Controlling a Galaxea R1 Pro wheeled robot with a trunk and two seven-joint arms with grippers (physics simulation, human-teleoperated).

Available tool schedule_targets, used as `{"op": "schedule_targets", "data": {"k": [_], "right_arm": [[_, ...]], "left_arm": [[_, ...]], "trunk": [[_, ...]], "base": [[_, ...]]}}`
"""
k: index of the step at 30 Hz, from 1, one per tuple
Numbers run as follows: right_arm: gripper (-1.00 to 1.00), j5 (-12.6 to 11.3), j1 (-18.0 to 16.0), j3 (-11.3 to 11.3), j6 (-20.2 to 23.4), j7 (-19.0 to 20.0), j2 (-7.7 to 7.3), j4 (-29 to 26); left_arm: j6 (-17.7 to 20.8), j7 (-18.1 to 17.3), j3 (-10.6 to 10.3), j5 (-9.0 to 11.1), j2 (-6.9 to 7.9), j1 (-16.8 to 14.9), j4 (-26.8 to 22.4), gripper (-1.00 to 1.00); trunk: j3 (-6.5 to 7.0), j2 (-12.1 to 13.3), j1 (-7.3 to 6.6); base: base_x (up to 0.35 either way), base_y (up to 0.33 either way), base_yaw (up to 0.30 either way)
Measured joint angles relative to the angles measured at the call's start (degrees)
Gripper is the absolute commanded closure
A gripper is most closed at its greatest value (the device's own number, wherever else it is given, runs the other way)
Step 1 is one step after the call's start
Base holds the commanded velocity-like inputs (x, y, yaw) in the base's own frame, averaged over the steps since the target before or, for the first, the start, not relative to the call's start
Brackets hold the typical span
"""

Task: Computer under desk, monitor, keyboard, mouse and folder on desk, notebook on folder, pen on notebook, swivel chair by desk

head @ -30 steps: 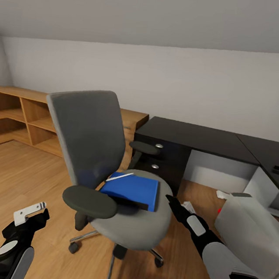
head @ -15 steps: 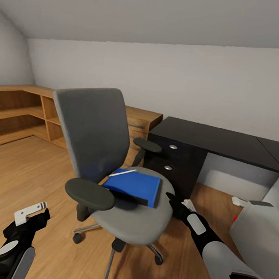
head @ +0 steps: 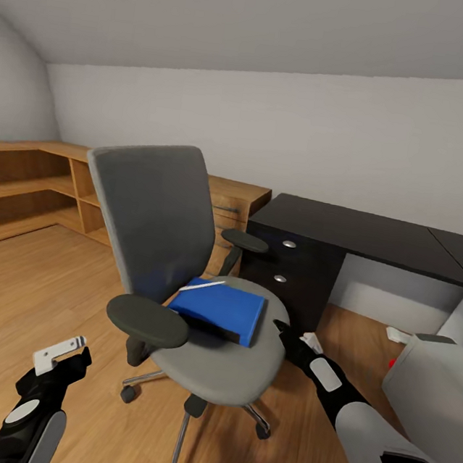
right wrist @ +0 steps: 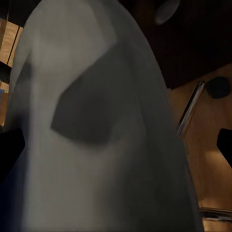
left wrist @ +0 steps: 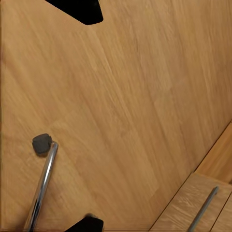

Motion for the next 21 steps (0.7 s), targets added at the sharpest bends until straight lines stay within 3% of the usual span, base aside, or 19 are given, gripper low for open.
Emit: {"op": "schedule_targets", "data": {"k": [14,15,21], "right_arm": [[-1.0,-5.3,0.1,-0.4,0.0,-0.5,-0.33,0.9],[-1.0,0.4,0.1,-0.5,0.0,-0.5,-0.38,-0.3],[-1.0,0.5,0.1,-0.6,0.0,-0.5,-0.41,0.5]], "left_arm": [[0.0,0.0,-0.1,0.0,-0.64,0.0,0.0,-1.0],[0.1,0.0,-0.1,0.0,-0.64,0.0,0.0,-1.0],[0.1,0.0,-0.1,0.0,-0.63,0.0,0.0,-1.0]], "trunk": [[0.0,0.0,0.01],[0.0,0.0,0.05],[0.0,0.0,0.04]], "base": [[-0.024,0.0,0.0],[-0.289,0.0,0.0],[-0.287,0.0,0.0]]}}
